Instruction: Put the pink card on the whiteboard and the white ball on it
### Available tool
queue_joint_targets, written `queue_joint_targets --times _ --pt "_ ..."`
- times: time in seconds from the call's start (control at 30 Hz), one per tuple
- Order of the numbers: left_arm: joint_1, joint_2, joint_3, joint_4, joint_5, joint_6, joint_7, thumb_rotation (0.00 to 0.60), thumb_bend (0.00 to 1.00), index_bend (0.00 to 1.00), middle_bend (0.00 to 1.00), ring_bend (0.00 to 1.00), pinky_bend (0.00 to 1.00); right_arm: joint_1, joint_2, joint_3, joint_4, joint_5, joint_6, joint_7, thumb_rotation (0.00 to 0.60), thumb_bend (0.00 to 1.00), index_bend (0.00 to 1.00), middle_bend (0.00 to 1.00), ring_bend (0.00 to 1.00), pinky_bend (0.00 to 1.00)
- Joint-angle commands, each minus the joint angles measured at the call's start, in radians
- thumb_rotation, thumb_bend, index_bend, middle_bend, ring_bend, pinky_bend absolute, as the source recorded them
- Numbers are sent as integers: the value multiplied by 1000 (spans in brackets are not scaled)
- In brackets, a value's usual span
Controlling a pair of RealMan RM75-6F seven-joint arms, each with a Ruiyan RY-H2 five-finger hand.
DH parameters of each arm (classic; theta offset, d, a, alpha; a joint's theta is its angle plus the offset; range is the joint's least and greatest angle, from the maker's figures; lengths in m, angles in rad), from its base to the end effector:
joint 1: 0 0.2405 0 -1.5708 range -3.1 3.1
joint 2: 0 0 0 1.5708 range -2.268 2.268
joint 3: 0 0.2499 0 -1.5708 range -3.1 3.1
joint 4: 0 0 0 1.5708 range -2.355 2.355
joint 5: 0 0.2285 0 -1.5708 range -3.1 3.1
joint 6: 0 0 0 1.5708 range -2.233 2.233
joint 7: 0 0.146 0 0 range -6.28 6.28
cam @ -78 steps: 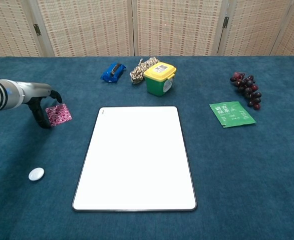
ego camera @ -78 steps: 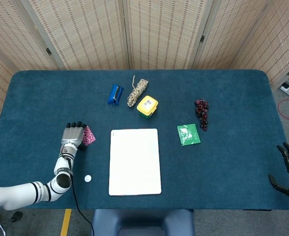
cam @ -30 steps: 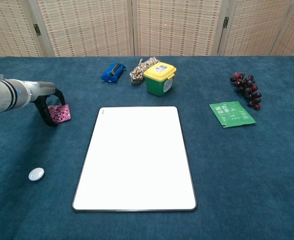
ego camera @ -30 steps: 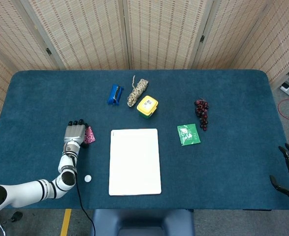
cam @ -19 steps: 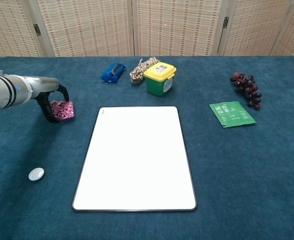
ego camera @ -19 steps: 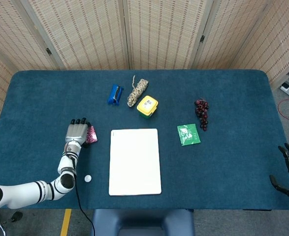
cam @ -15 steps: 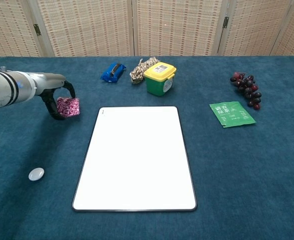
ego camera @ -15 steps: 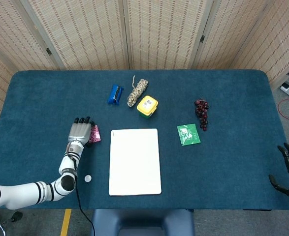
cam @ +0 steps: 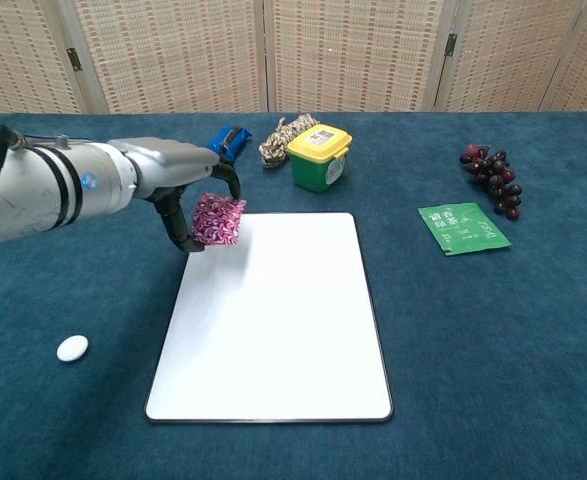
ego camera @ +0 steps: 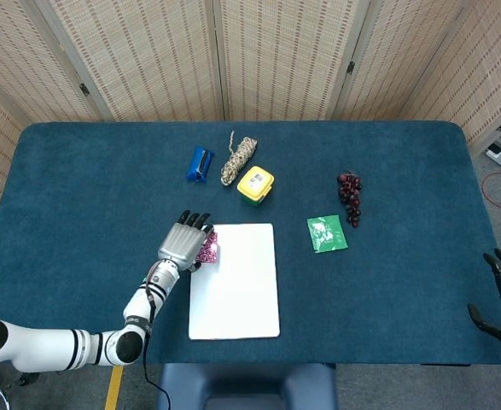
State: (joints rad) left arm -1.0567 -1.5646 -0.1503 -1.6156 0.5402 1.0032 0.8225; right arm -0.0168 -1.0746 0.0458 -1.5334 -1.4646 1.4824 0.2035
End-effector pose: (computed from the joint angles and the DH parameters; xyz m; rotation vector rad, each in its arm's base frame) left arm -0.0738 0.3528 -0.0558 -1.9794 -0.8380 -0.6205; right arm -0.3551 -0.1495 0.1655 1.2505 -1.0322 0.8750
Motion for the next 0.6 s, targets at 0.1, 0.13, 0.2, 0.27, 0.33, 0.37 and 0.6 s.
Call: queue_joint_targets --times 0.1,0.13,0.2,0.27,0.33,0.37,0.6 --pt "-28 -42 21 10 2 0 36 600 313 228 64 90 0 0 -2 2 3 4 -1 5 600 364 1 44 90 42" --pt "-32 -49 25 16 -3 2 45 600 313 222 64 89 0 0 -2 2 4 5 -2 6 600 365 1 44 90 42" --pt "-39 -59 30 24 -15 3 57 600 311 202 64 85 0 0 -1 3 5 6 -3 7 600 365 1 44 90 42" --pt "-41 -56 34 22 -24 3 62 600 309 176 64 78 0 0 0 4 3 6 -1 7 600 365 1 44 90 42" --pt "-39 -48 39 14 -23 8 62 600 305 151 64 75 0 0 1 5 2 6 -1 6 600 365 1 44 90 42" --pt "-35 -40 41 7 -18 11 58 600 305 145 64 75 0 1 2 6 1 7 -3 4 600 365 1 44 90 42" --pt "15 32 70 -58 52 38 -2 600 303 162 64 75 0 11 1 8 -5 1 -9 -1 600 364 1 44 91 43"
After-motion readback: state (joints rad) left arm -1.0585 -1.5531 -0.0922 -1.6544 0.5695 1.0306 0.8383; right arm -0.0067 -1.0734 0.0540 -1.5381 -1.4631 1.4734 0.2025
